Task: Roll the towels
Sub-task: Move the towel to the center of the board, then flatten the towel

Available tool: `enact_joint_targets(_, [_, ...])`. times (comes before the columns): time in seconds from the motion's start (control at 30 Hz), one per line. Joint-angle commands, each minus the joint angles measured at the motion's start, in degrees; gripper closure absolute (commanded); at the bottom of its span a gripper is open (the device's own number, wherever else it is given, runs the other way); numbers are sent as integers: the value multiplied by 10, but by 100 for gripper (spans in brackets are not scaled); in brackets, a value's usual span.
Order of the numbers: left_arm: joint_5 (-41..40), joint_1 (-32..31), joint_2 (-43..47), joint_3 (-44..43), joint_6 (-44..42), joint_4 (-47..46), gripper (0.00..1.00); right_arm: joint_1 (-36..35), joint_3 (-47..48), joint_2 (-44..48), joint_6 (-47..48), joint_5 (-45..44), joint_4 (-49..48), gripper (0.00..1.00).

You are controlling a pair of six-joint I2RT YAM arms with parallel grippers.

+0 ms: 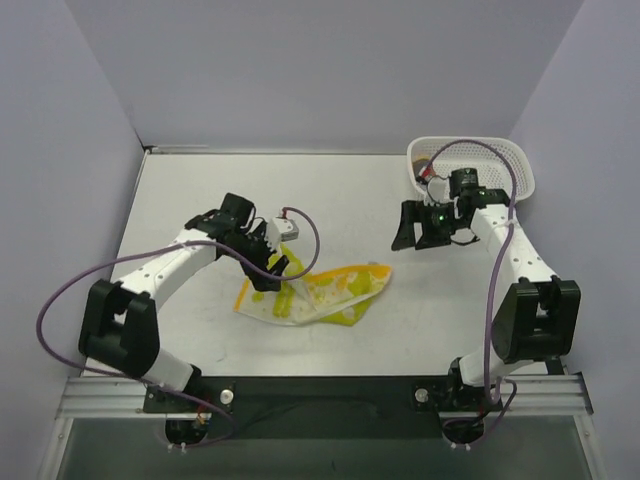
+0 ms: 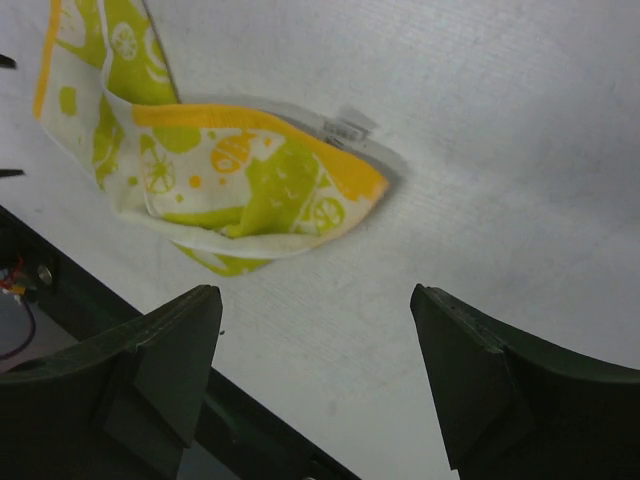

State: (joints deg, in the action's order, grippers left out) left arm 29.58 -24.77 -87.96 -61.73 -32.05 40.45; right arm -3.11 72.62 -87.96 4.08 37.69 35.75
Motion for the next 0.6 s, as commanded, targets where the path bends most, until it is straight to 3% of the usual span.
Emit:
enact_joint_targets(0.0, [47, 44, 82, -11, 69, 19, 3, -14, -32, 17, 34, 4, 55, 24])
enact_joint_targets(0.13, [-8, 57, 94, -2, 41, 19, 11, -49, -64, 9, 78, -53, 53, 35])
enact_joint_targets(0.27, [-11, 66, 23, -18, 17, 18, 28, -85, -55, -33, 88, -108, 37, 39])
enact_joint_targets(0.3, [-11, 66, 8, -25, 20, 16, 37, -93, -48, -41, 89, -124, 31, 40])
enact_joint_targets(0.57, [-14, 75, -102, -88, 105, -57, 45, -209, 38, -127, 109, -179, 6, 39])
